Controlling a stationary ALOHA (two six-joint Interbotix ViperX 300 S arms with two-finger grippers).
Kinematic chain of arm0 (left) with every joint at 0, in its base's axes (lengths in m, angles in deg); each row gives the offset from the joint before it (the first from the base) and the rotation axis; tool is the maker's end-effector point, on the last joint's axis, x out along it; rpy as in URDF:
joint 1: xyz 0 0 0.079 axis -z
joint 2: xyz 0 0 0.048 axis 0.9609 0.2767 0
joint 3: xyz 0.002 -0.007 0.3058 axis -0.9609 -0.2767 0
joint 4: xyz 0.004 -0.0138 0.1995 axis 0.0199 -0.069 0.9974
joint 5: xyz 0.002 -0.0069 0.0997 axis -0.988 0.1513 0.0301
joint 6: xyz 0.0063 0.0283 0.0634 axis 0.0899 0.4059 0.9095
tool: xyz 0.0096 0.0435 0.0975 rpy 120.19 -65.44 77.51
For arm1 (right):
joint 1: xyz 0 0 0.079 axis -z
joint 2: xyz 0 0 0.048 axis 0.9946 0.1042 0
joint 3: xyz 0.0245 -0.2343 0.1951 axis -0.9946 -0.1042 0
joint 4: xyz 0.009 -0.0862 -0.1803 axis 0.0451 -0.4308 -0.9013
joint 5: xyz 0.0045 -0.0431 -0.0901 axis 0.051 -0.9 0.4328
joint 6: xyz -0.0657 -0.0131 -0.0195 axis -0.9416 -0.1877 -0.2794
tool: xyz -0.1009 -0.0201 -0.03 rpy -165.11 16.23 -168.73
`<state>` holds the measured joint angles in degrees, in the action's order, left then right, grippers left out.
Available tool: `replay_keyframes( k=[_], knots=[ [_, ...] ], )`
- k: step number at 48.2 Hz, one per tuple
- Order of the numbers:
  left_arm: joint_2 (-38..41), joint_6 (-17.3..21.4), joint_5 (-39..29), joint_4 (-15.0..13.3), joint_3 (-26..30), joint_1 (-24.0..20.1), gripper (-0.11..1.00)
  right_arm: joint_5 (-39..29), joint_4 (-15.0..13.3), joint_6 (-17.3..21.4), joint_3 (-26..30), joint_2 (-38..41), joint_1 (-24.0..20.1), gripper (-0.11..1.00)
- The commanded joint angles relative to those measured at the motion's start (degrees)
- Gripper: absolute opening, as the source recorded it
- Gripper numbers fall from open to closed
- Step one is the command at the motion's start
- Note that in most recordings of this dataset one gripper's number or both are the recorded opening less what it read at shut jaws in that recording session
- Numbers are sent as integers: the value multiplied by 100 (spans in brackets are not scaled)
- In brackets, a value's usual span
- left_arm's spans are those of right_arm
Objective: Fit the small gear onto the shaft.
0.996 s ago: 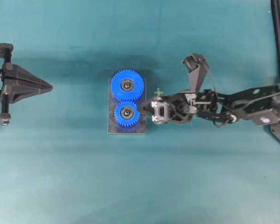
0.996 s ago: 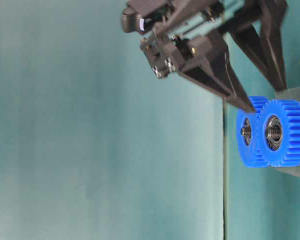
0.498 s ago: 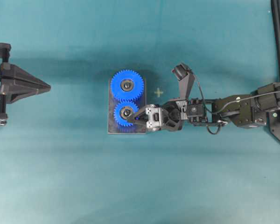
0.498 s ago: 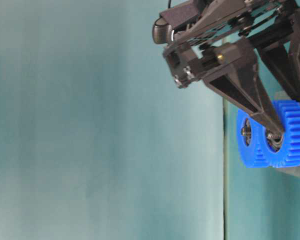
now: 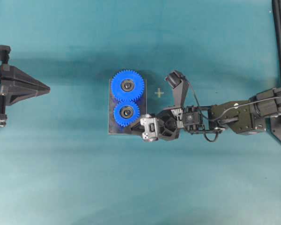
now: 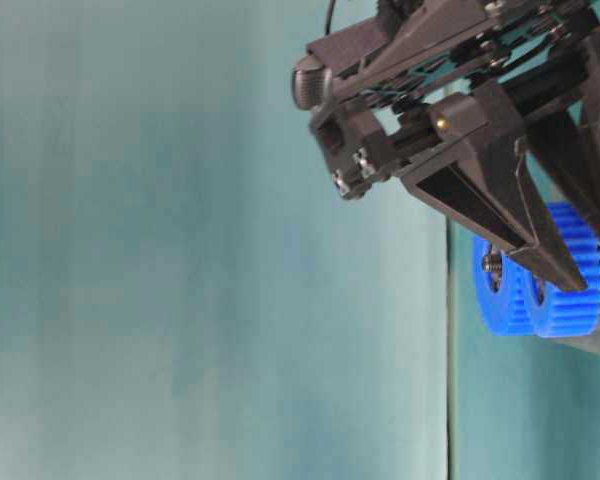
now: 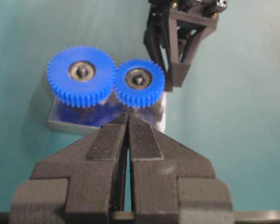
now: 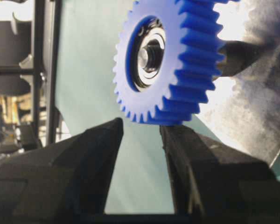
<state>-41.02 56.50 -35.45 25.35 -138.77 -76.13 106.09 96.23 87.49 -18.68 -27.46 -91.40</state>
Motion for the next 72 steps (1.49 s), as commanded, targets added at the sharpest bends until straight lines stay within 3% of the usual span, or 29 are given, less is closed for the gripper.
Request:
replay_keyframes(
  k=[1, 14, 33, 41, 49, 58, 67, 72],
  knots=[
    [-26, -9, 44, 9, 62, 9, 0, 62, 9, 167, 114, -246, 62, 46],
    [-132, -9, 44, 9, -9, 9, 0, 18, -44, 387, 88, -211, -26, 45],
    [-237, -18, 44, 9, -44, 9, 0, 9, -44, 360, -633, -571, -185, 47],
    [-290, -18, 18, 9, -62, 9, 0, 18, -44, 185, -923, -914, 70, 45],
    [-299, -18, 18, 9, -62, 0, 0, 0, -44, -123, -853, -905, 439, 44],
    [-299, -18, 18, 9, -62, 9, 0, -26, -44, -378, -729, -677, 729, 29],
    [-299, -18, 18, 9, -70, 9, 0, -79, -53, -396, -439, -413, 615, 11],
    [-299, -18, 18, 18, -70, 9, 0, -79, -62, -378, -299, -334, 439, 7]
  ],
)
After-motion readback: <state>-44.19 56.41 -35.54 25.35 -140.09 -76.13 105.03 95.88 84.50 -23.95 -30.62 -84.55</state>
